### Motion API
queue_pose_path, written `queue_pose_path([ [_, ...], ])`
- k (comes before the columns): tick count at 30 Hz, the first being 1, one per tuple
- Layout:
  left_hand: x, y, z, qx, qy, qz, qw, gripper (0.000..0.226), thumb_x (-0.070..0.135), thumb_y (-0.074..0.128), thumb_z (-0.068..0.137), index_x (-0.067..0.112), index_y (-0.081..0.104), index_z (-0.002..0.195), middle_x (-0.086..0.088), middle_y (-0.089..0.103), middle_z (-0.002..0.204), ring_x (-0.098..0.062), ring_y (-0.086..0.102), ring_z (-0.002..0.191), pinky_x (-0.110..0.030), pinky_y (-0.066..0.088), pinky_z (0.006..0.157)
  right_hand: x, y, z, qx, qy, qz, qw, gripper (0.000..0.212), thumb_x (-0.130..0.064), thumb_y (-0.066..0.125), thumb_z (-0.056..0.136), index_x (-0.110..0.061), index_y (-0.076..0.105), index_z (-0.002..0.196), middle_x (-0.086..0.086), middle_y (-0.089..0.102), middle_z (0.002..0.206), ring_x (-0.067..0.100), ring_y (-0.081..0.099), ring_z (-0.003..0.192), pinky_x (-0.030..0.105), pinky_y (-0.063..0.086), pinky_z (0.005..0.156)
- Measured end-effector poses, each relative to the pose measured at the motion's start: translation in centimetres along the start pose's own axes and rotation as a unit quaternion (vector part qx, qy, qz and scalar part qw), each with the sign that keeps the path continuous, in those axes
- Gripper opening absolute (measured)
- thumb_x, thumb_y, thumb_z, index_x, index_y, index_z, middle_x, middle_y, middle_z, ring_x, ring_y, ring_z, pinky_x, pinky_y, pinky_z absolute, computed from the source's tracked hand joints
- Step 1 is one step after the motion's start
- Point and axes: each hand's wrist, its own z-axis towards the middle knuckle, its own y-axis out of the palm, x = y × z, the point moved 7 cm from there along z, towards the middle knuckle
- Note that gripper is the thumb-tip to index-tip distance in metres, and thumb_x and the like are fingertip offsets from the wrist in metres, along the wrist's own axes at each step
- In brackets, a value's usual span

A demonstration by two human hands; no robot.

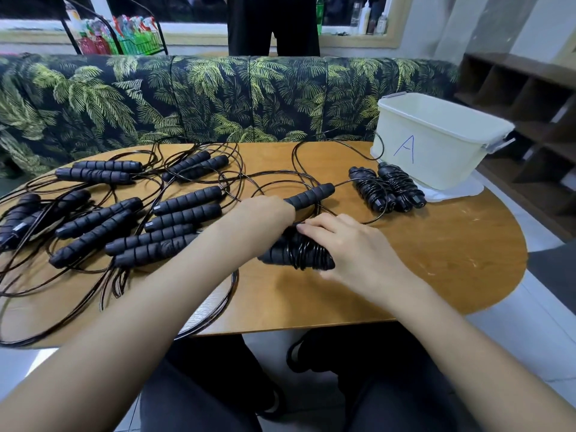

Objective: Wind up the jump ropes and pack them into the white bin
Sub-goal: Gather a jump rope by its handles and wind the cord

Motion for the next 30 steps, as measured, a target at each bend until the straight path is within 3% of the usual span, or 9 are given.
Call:
queue_pose_path([
  [5,-2.1,-0.9,-0.7,0.212,-0.103,-0.209,0.949,0.009,0.017,0.060,0.091,0.011,0.063,0.086,-0.005,0.057,0.075,-0.030,0.061,0.083,-0.036,0.047,0.072,1.0,0.5,-1.4,0.089,0.122,0.063,0.986,0.073,-0.020,0.085,0.061,-0.021,0.059,0.129,-0.007,0.060,0.120,0.019,0.058,0.103,0.035,0.055,0.070],
  [7,-3.2,-0.7,-2.3,0.323,-0.123,-0.381,0.857,0.010,0.016,0.065,0.088,0.009,0.073,0.087,-0.009,0.067,0.073,-0.028,0.064,0.074,-0.034,0.051,0.074,1.3,0.6,-1.9,0.122,0.163,0.088,0.975,0.073,-0.021,0.084,0.062,-0.023,0.058,0.131,-0.009,0.058,0.123,0.017,0.057,0.108,0.034,0.054,0.074],
  [10,-4.2,0.9,-4.8,0.409,-0.164,-0.601,0.666,0.003,0.012,0.076,0.079,0.010,0.075,0.081,-0.002,0.070,0.065,-0.012,0.067,0.060,-0.027,0.056,0.061,1.3,0.6,-2.4,0.155,0.190,0.103,0.964,0.073,-0.020,0.084,0.064,-0.023,0.057,0.131,-0.009,0.057,0.124,0.016,0.057,0.110,0.029,0.050,0.082],
  [15,-3.1,4.7,-5.3,0.406,-0.226,-0.717,0.521,0.009,0.019,0.079,0.076,0.024,0.073,0.073,-0.006,0.066,0.095,-0.014,0.062,0.090,-0.030,0.049,0.080,1.6,0.3,-2.9,0.219,0.220,0.136,0.941,0.071,-0.015,0.085,0.064,-0.019,0.058,0.129,-0.004,0.059,0.124,0.019,0.059,0.114,0.030,0.049,0.093],
  [19,-0.5,5.6,-4.4,0.279,-0.185,-0.868,0.366,0.016,0.022,0.068,0.086,0.012,0.069,0.074,-0.007,0.070,0.088,-0.021,0.066,0.093,-0.033,0.056,0.085,1.2,1.4,-3.7,0.226,0.246,0.151,0.930,0.068,-0.017,0.086,0.062,-0.015,0.061,0.125,-0.003,0.059,0.121,0.014,0.058,0.112,0.006,0.036,0.093],
  [21,0.0,5.4,-4.6,0.281,-0.187,-0.857,0.390,0.017,0.019,0.066,0.088,0.008,0.068,0.077,-0.011,0.069,0.085,-0.020,0.066,0.087,-0.029,0.057,0.080,1.3,1.8,-4.1,0.204,0.266,0.154,0.929,0.070,-0.022,0.086,0.061,-0.017,0.058,0.126,-0.003,0.059,0.118,0.014,0.059,0.106,0.009,0.040,0.089],
  [24,0.1,5.3,-4.8,0.298,-0.182,-0.814,0.464,0.015,0.019,0.066,0.089,0.008,0.069,0.078,-0.016,0.068,0.081,-0.024,0.066,0.082,-0.032,0.058,0.079,1.0,1.9,-3.7,0.097,0.257,0.064,0.959,0.091,-0.037,0.080,0.067,-0.027,0.033,0.145,-0.003,0.055,0.118,0.023,0.064,0.093,0.036,0.051,0.071],
  [27,0.3,4.7,-4.8,0.312,-0.146,-0.749,0.566,0.019,0.033,0.066,0.086,0.019,0.067,0.074,-0.013,0.068,0.080,-0.034,0.065,0.084,-0.048,0.057,0.081,0.8,2.8,-3.6,-0.005,0.225,0.075,0.971,0.107,-0.036,0.071,0.075,-0.045,-0.004,0.150,-0.003,0.042,0.123,0.023,0.056,0.099,0.032,0.045,0.070],
  [30,0.3,3.4,-4.8,0.316,-0.102,-0.675,0.659,0.019,0.032,0.066,0.086,0.016,0.062,0.076,-0.006,0.065,0.073,-0.029,0.061,0.074,-0.048,0.054,0.073,1.0,2.9,-3.9,-0.005,0.243,0.150,0.958,0.106,-0.031,0.070,0.074,-0.051,-0.003,0.148,-0.009,0.039,0.135,0.022,0.057,0.103,0.037,0.051,0.077],
])
